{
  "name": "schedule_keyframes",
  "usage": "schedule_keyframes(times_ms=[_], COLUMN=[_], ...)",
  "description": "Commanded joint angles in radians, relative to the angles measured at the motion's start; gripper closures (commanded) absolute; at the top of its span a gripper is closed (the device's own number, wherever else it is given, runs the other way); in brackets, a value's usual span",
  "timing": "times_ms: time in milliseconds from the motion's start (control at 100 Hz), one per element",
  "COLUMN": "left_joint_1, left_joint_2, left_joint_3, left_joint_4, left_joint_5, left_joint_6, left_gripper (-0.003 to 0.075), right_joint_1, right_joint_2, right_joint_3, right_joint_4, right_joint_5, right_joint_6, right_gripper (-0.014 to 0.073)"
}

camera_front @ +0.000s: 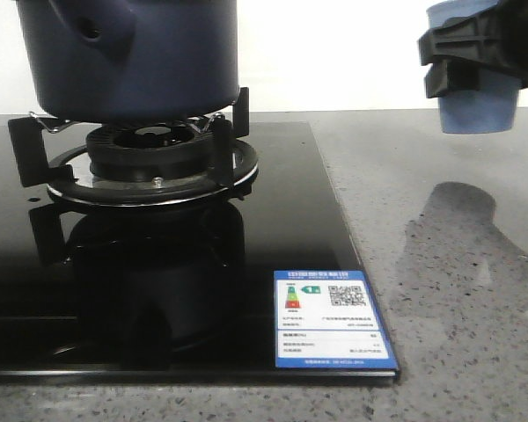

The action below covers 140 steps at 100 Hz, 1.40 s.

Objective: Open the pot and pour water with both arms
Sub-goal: 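Carry the cup back and lower it onto the counter with the right gripper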

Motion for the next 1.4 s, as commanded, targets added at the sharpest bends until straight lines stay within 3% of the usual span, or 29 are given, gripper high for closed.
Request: schedule_keyframes(times_ms=[0,640,880,1390], left_joint_1=[0.000,0.000,0.000,0.000], left_joint_2=[-0.028,-0.028,-0.028,-0.028], left_joint_3=[-0.038,-0.038,-0.038,-0.038], left_joint_4=[-0.001,-0.001,-0.001,-0.001], left_joint_5=[-0.117,-0.121,-0.121,-0.121], left_joint_6=[0.002,0.002,0.002,0.002], left_gripper=[0.0362,0.0362,0.0362,0.0362], right_joint_1=[-0.001,-0.001,-0.001,-0.001], right_joint_2=[0.015,0.095,0.095,0.026], right_joint_3=[-0.068,-0.107,-0.107,-0.044], right_joint_4=[-0.051,-0.051,-0.039,0.038], right_joint_5=[0.022,-0.018,-0.076,-0.079], right_joint_6=[-0.010,-0.004,-0.004,-0.004], right_gripper=[0.0167,0.0166,0.0016,0.0009])
